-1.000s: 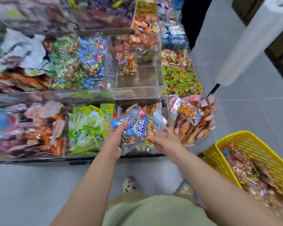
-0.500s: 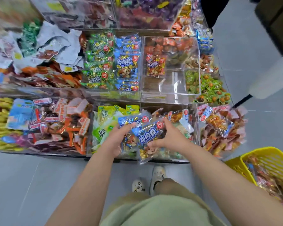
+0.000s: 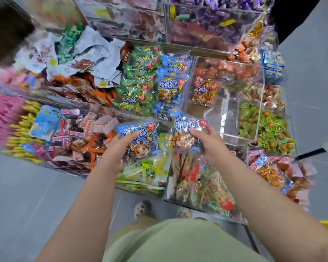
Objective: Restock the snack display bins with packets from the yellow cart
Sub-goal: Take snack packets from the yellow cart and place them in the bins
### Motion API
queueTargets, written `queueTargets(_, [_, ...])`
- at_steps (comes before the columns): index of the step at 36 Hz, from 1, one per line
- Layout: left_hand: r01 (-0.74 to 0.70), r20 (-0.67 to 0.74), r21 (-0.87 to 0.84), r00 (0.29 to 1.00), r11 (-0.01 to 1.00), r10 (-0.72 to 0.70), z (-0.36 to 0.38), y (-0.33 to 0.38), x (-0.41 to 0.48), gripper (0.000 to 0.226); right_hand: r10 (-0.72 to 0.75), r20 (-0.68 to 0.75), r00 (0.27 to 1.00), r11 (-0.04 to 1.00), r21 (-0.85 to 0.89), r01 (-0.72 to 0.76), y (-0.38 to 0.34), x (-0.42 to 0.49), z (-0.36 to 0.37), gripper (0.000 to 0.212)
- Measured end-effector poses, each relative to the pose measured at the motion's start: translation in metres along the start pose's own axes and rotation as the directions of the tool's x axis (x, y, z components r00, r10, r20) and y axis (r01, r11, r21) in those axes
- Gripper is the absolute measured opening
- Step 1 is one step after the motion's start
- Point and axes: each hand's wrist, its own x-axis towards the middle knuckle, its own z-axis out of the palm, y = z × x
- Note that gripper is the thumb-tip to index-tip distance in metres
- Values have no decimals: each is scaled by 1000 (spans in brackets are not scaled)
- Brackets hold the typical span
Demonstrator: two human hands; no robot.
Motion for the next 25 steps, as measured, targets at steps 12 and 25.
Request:
queueTargets(12, [-116, 48, 102, 993, 988, 112, -32, 88, 54, 103, -472, -172, 865, 840, -386, 381, -67, 54, 87, 93])
queueTargets(25, [-174, 342, 221, 935, 960, 91, -49, 156, 107, 89, -678, 71, 731, -35, -997, 64, -73, 91, 111, 98])
